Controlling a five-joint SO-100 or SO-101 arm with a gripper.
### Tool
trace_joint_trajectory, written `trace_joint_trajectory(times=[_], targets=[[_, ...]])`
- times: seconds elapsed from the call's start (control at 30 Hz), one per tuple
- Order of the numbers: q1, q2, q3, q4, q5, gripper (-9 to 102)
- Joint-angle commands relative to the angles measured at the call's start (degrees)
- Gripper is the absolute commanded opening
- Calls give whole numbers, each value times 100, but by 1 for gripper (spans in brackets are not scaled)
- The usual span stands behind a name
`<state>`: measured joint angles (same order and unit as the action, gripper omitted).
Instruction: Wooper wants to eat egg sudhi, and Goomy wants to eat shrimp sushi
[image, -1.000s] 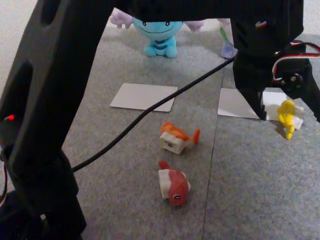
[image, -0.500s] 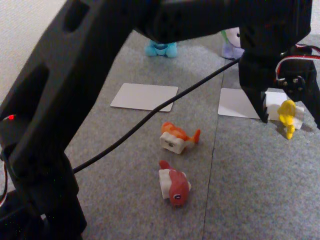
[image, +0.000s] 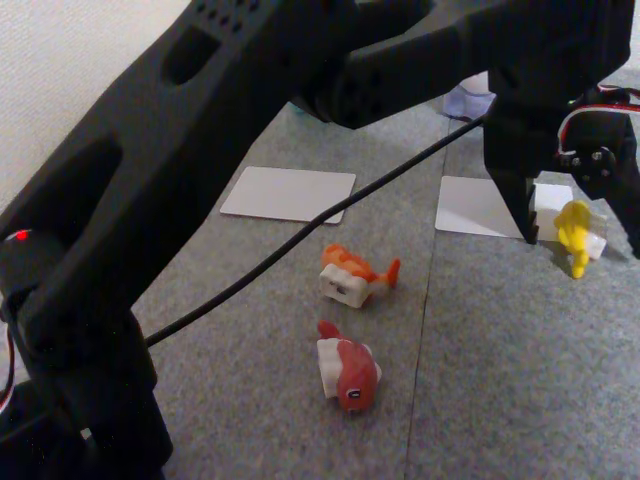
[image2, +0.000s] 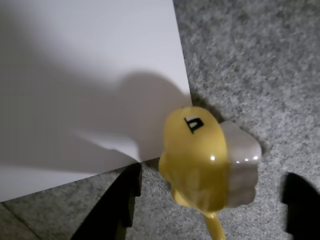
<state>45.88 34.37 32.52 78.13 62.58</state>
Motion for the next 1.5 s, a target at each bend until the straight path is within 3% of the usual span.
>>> trace_joint_trajectory(times=[0.0,0.33,0.47,0.9,1.03,1.47], targets=[[70,53,-396,0,-9,21],[158,70,-404,-132,-9,17],[167,70,-404,-132,-9,10],[211,650,-404,26,70,9],[105,1266,-404,431,105,9],[-1811,2602,-369,1925,765,9]])
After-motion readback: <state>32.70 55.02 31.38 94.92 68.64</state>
